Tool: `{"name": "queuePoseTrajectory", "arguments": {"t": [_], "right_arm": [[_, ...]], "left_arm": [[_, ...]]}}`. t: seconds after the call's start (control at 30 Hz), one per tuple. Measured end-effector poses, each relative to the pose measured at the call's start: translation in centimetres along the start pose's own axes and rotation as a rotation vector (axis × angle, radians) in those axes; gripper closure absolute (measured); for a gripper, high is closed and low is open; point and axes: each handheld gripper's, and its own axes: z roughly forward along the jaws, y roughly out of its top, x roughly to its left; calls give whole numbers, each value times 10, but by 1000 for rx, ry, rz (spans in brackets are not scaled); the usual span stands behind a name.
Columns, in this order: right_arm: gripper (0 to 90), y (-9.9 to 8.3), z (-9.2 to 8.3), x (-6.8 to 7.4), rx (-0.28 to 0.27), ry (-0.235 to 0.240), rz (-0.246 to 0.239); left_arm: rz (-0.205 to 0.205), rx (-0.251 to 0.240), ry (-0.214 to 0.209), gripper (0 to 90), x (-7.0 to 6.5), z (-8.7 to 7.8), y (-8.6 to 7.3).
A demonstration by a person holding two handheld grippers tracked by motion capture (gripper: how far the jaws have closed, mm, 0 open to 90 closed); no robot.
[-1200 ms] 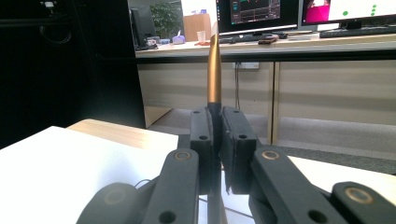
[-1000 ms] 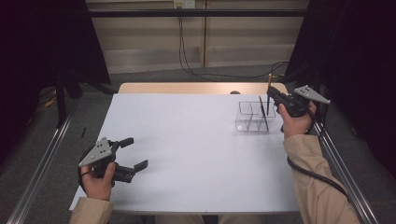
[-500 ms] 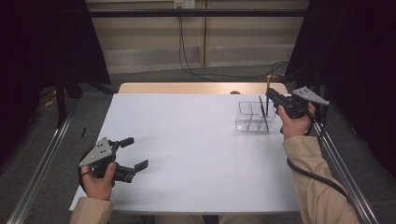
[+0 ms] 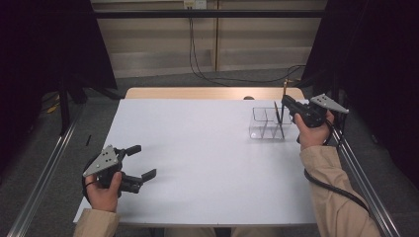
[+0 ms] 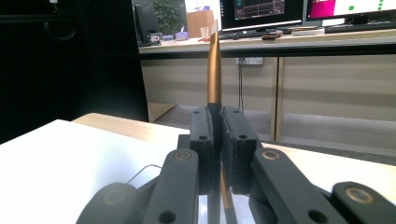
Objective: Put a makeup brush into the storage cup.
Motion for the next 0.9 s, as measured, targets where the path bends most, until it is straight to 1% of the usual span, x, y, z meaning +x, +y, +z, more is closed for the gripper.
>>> {"name": "queuePoseTrajectory", "arguments": {"t": [0.4,0.9], "right_arm": [[836,-3,-6,-2,8,-3,-4],[836,-4,-8,0,21,3,-14]], "left_arm": [[-1,-2,0,13,-1,0,1],[1,-3,2,14,-1,0,1]]}}
